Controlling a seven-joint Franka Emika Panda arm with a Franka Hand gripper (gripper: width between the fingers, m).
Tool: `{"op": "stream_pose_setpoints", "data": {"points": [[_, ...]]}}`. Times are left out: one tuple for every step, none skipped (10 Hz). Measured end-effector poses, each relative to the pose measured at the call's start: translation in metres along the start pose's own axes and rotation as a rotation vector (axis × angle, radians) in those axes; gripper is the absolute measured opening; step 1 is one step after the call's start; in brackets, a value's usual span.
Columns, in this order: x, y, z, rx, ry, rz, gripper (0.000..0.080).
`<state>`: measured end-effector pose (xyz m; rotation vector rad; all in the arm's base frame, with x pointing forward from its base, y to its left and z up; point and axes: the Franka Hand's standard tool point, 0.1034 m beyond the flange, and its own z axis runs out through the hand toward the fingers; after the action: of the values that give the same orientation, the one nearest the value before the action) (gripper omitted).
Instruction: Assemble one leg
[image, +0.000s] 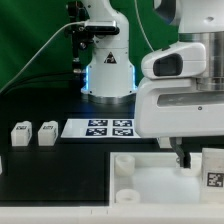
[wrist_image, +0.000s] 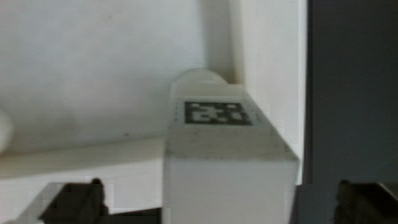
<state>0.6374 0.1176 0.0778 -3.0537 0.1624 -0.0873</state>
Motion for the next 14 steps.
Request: {"op": "stream_pose_setpoints", "data": {"points": [[-0.0001, -0.0003, 0.0000, 0.000, 0.000, 0.000, 0.0560], [-0.0003, -0.0009, 0.0001, 0.003, -0.001, 0.056, 0.0560], [-0.0004, -0.0014, 0.0002, 0.004, -0.001, 0.134, 0.0378], [-0.0002, -0.0001, 0.0002, 0.003, -0.001, 0.193, 0.0295], [-0.0001, 0.0009, 0.0002, 0.003, -0.001, 0.308, 0.0295], [-0.0001, 0.0010, 0.0001, 0.003, -0.002, 0.382, 0.0295], [-0.0006, 0.0016, -0.0013, -0.010, -0.004, 0.644, 0.0295], [-0.0015, 0.0032, -0.0008, -0.012, -0.007, 0.876, 0.0295], [-0.0021, 0.0065, 0.0005, 0.012, -0.019, 1.105, 0.0295], [-0.0039, 0.0083, 0.0005, 0.041, -0.032, 1.295, 0.0295], [-0.0052, 0.0084, 0.0004, 0.056, -0.043, 1.393, 0.0295], [-0.0057, 0.0078, 0.0003, 0.063, -0.053, 1.497, 0.0295], [-0.0060, 0.0075, 0.0002, 0.065, -0.063, 1.607, 0.0295], [-0.0061, 0.0074, -0.0001, 0.063, -0.068, 1.676, 0.0295]]}}
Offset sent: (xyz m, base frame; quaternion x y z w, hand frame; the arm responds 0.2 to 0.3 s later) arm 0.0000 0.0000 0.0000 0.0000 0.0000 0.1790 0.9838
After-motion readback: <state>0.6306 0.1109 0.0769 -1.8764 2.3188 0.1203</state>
